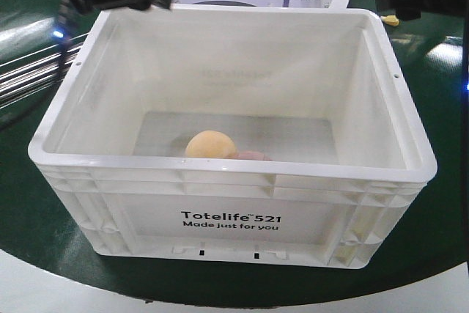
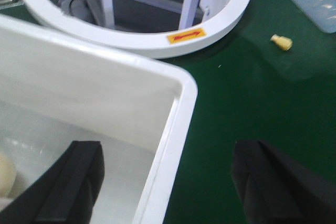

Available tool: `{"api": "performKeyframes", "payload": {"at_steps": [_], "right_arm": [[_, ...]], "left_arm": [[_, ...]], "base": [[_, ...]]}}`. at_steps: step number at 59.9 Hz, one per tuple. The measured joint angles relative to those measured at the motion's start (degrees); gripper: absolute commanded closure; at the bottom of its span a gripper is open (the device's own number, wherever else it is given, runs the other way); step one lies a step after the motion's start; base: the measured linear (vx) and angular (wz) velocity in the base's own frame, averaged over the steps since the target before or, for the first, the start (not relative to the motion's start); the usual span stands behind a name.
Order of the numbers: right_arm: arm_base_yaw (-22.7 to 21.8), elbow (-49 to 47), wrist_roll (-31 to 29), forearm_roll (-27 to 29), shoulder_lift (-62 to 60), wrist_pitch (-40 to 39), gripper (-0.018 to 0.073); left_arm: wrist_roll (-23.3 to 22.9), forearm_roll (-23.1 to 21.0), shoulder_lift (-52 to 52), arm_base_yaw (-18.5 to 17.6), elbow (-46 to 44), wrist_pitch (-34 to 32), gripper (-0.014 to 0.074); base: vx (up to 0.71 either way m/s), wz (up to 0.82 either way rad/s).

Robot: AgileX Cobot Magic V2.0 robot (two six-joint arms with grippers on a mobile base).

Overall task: Place moving items into box and shelve
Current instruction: 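Move both grippers to the tote's side rims and grip them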

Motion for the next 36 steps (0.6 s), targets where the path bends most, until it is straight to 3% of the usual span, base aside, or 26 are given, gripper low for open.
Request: {"api": "performKeyframes", "payload": {"at_steps": [7, 14, 24, 36], "right_arm": [[-3.6, 8.1, -2.3, 5.1, 0.0, -3.5, -0.0005], [-5.2, 13.7, -2.6, 7.7, 0.3, -7.1, -0.0005], [-5.2, 15.2, -2.6, 11.1, 0.3, -9.2, -0.0005], [-5.4, 15.3, -2.6, 13.7, 0.3, -9.5, -0.0005]], "left_arm": [[-1.1, 3.6, -2.3, 1.9, 0.0, 0.7, 0.0011], [-1.7, 4.1, -3.4, 3.0, 2.6, 1.2, 0.0011], [-4.8, 4.0, -4.3, 4.3, 10.9, -0.7, 0.0011], [-5.4, 2.5, -4.6, 4.7, 17.0, -2.3, 0.0011]], "base": [[0.00, 0.00], [0.00, 0.00], [0.00, 0.00], [0.00, 0.00]]}}
